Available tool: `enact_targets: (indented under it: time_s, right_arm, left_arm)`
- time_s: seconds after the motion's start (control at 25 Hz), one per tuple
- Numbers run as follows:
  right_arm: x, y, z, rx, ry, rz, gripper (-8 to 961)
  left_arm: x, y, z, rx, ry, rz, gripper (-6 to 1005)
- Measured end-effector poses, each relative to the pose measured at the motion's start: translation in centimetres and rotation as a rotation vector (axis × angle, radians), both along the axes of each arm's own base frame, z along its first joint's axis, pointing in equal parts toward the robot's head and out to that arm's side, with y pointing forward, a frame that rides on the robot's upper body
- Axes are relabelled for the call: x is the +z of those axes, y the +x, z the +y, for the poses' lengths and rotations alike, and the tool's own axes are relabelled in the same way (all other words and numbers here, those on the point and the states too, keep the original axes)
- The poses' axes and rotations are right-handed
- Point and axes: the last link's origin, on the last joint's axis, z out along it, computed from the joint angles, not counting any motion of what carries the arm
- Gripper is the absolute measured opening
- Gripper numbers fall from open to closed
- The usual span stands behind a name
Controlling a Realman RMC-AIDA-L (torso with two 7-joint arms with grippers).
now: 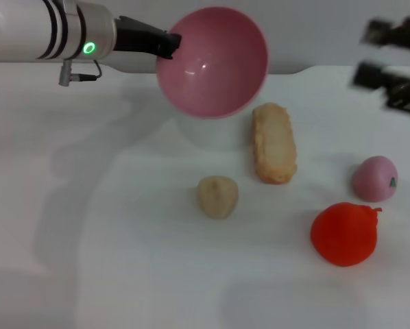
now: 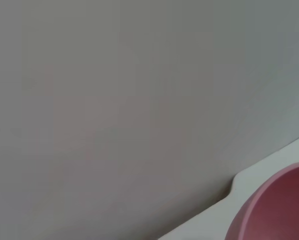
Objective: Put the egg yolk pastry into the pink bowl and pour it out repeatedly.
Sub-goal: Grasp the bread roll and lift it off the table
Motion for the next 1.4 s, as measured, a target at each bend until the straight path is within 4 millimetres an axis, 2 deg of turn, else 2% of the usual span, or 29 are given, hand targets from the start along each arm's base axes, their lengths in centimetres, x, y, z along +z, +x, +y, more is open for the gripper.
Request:
enact_targets:
  time_s: [0.16,0.24,0.36,0.48,0.68,0.84,1.0,1.4]
  right_arm:
    - [-0.8,-3.1,0.1,-0.062,-0.100,-0.195,607]
    - [-1.7,-4.4,0.8,-0.171,-0.157,-0.324,607]
    - [-3.7,-5.1,1.8,-0.281,-0.206,-0.461,607]
    - [-6.7,-4.6,2.7,-0.324,-0.290,-0.569,607]
    - [-10.8,-2.4,4.4,-0.424,-0.424,-0.653,607]
    - [-13.2,-0.9,5.6,-0.483,-0.437,-0.692,608]
    - [-14.5,-0.1,6.4,-0.513,-0.380,-0.719,608]
    - [-16.6,-0.1,8.3,-0.531,-0.280,-0.706,608]
  left_arm:
    - [0.5,-0.6,0.2,0.041,0.011,0.011,43]
    - [0.5,-0.7,0.2,0.044,0.011,0.009,44]
    - [0.6,-0.8,0.2,0.052,0.009,0.005,44]
    - [0.6,-1.0,0.1,0.064,0.003,-0.003,44]
    - [0.6,-1.2,0.0,0.069,-0.003,-0.002,44]
    - [0.5,-1.2,0.0,0.070,-0.003,-0.003,44]
    - [0.4,-1.2,-0.1,0.069,-0.003,-0.003,44]
    - [-0.1,-1.2,-0.3,0.061,-0.008,0.005,44]
